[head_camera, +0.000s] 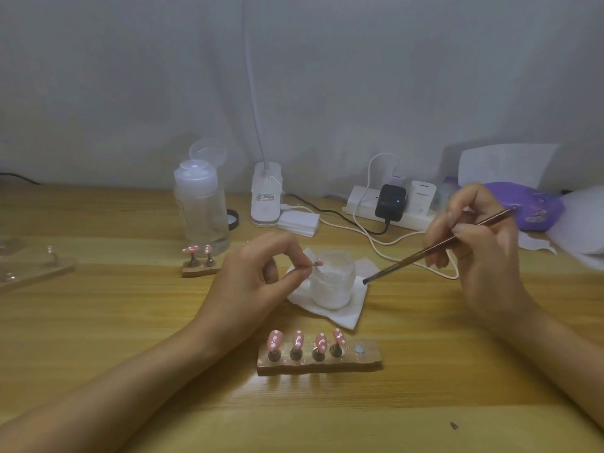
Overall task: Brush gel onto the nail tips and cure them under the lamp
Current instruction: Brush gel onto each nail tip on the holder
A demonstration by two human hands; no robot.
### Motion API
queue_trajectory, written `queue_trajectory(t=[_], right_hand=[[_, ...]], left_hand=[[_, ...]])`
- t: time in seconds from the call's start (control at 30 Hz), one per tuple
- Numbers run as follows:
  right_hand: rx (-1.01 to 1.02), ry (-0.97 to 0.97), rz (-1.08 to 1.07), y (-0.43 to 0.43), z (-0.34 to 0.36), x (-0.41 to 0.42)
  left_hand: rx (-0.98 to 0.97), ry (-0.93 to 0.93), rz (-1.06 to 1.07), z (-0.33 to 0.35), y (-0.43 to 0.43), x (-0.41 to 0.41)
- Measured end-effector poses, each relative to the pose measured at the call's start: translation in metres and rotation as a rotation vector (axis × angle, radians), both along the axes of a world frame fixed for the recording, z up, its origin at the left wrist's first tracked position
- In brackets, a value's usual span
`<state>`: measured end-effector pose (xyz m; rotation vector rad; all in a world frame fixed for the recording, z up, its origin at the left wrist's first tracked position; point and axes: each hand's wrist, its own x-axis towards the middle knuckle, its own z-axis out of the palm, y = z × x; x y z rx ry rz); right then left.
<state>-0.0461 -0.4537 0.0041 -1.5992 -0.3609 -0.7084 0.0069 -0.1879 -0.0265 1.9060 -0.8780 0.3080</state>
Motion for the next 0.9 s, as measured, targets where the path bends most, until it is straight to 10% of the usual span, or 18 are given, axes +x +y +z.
queue_trajectory(t=[0.33, 0.9], right_hand=[[0.456, 0.39, 0.037, 0.027, -0.019, 0.006], [0.352, 0.414, 0.036, 0.032, -0.019, 0.005]], left_hand=[[0.017, 0.002, 0.012, 0.002, -0.001, 0.0], [0.021, -0.061, 0.023, -0.001, 0.001, 0.0]])
